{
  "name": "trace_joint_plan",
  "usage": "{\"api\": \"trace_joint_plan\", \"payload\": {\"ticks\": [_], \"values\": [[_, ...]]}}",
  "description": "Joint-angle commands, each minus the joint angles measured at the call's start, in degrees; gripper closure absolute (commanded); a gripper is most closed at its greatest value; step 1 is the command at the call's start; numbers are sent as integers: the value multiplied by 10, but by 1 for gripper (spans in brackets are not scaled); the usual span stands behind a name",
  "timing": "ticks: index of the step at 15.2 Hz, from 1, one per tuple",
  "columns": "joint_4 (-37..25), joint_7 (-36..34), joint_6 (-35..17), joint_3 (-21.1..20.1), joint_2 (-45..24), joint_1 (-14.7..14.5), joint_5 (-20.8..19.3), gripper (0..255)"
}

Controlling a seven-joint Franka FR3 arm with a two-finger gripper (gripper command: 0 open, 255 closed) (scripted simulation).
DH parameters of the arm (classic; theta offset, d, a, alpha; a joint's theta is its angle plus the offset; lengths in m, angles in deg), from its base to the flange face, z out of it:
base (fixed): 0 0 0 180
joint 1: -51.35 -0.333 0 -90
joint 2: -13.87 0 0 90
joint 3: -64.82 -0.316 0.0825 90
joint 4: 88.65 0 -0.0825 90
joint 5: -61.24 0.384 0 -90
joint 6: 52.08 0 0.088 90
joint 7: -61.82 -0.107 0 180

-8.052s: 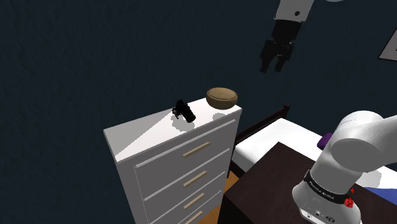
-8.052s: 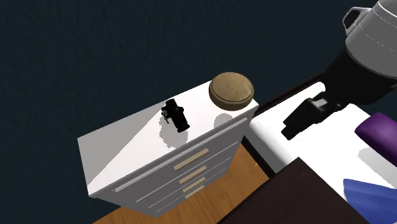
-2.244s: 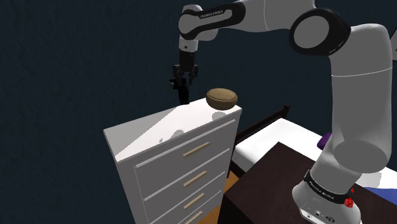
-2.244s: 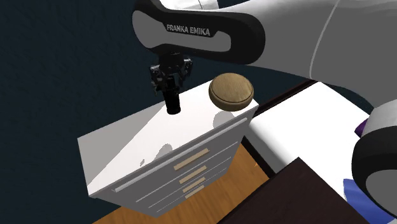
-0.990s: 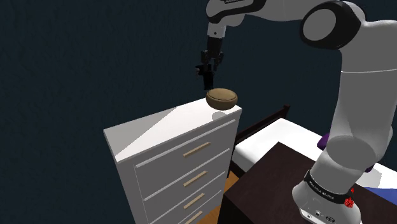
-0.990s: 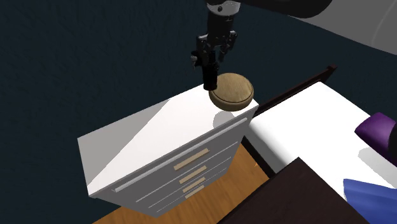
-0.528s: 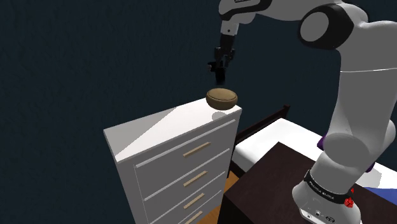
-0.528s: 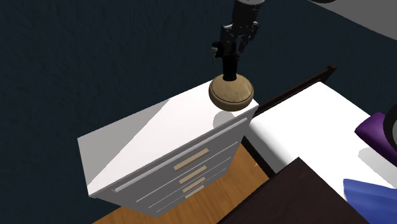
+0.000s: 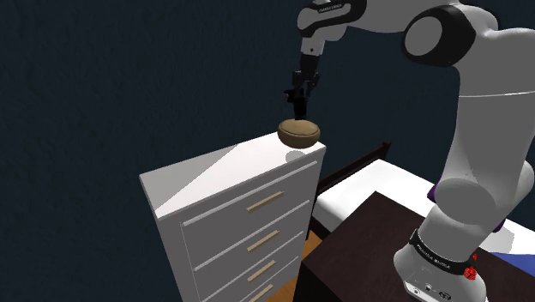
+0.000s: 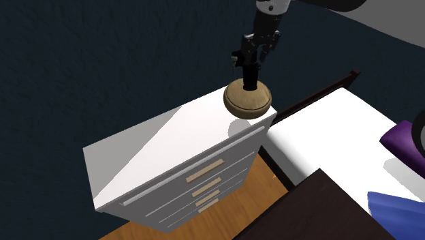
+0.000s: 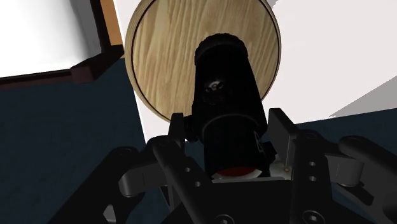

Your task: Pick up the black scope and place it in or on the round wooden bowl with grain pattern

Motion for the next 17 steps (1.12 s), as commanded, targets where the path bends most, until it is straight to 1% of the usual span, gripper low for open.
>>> {"api": "trace_joint_plan", "payload": {"ticks": [1, 12, 17], "values": [[17, 2, -16, 0, 2, -1, 0, 255], [90, 11, -98, -1, -7, -2, 4, 255], [90, 11, -98, -1, -7, -3, 4, 255]]}}
